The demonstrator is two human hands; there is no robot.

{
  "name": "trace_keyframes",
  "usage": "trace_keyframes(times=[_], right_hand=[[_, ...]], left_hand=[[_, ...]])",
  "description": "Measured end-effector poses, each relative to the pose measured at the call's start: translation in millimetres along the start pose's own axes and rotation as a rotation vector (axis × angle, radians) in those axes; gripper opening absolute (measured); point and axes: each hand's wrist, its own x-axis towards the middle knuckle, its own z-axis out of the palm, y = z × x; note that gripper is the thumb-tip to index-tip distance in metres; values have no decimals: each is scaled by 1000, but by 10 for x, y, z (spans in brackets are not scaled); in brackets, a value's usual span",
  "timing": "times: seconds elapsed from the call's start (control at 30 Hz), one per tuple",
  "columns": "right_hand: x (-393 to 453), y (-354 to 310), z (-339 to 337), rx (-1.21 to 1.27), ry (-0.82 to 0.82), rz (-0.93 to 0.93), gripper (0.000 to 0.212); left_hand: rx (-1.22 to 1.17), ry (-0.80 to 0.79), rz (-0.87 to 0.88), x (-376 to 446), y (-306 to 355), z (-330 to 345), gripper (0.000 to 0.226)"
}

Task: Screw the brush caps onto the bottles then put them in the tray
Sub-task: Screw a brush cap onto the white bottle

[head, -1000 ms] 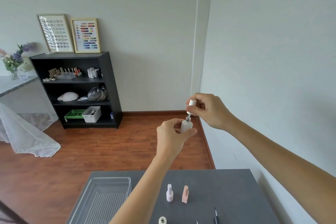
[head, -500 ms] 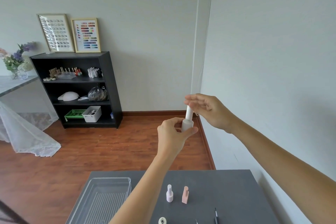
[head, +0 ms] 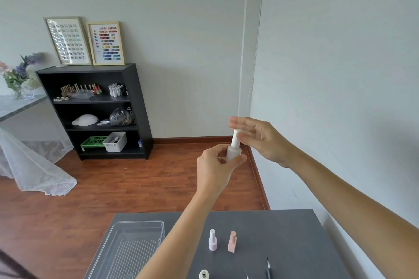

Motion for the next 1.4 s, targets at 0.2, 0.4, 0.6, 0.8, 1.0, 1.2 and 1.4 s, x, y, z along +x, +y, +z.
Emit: trace_keyframes(times=[0.2,0.4,0.6,0.8,1.0,1.2,1.4], right_hand=[[9,9,52,-2,192,-50,18],[0,-6,36,50,64,3,47],[-6,-37,69,113,118,-54,21],[18,-20,142,-15,234,-59,38],[-10,-9,108,109,83,-63,26],[3,-19,171,31,258,-91,39],[-17,21,73,128,51,-63,29]], left_hand=[[-21,-13,7,-20,2,-7,29],[-62,-15,8,-25,25,-9,29],[-60,-12,2,-22,8,-19,30],[-84,-18,8,-29,38,-24,27],[-81,-16,-11,-24,12,-53,29],[-107,-30,6,-33,28,-29,29],[-104,-34,-3,-19,12,-48,31]])
